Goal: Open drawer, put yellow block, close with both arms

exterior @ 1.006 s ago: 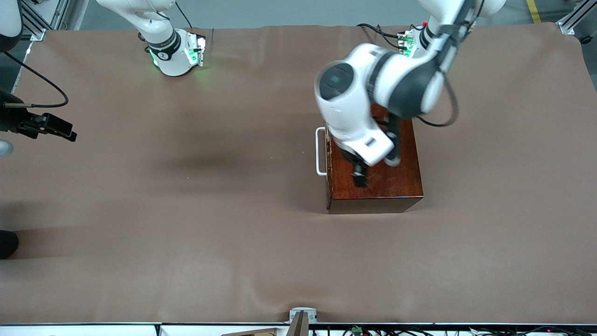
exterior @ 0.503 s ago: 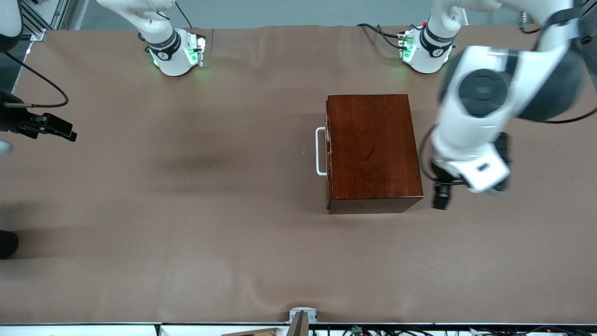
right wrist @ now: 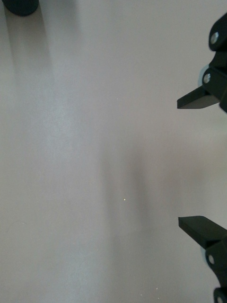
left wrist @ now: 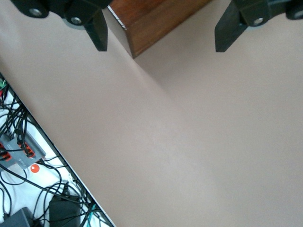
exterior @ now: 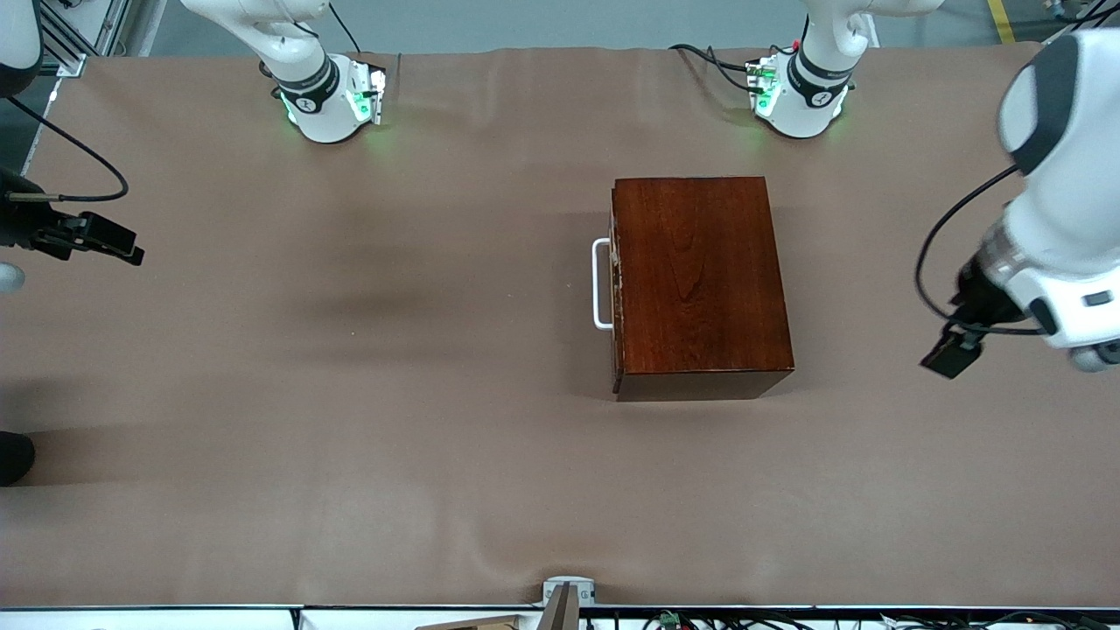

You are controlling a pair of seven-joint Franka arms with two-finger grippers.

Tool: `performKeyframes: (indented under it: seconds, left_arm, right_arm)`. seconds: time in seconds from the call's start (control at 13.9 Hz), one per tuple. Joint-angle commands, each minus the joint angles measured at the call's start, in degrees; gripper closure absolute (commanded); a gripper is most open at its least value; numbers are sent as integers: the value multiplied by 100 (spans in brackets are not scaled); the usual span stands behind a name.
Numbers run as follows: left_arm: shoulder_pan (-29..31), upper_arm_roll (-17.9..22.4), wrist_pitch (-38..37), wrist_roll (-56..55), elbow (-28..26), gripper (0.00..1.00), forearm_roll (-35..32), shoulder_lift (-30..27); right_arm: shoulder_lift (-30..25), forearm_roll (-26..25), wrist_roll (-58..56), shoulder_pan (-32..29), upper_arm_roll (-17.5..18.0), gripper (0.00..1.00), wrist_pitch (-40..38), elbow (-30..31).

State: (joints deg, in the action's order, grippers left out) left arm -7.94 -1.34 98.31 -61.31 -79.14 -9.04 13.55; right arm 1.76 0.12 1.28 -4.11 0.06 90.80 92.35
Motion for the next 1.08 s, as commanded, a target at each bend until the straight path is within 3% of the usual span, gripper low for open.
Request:
performKeyframes:
  seconds: [0.0, 0.22, 0.43, 0.65, 1.01]
  left_arm:
    - [214, -59, -101, 1003, -373, 0, 226, -413]
    - [635, -25, -92, 2101, -829, 0, 858, -1062]
    - [645, 2, -127, 3261, -1646, 0, 1009, -1810]
    - [592, -7, -724, 4659, -1561, 0, 1018, -1829]
    - [601, -42, -1111, 6269, -1456, 0, 922, -1759]
  right_arm:
    - [-61, -3, -67, -81, 56, 0, -80, -33]
    - [-61, -3, -67, -72, 56, 0, -80, -33]
    - [-61, -3, -75, -63, 56, 0, -80, -33]
    - [-61, -3, -84, -72, 56, 0, -80, -33]
    - [-61, -3, -84, -72, 56, 0, -80, -33]
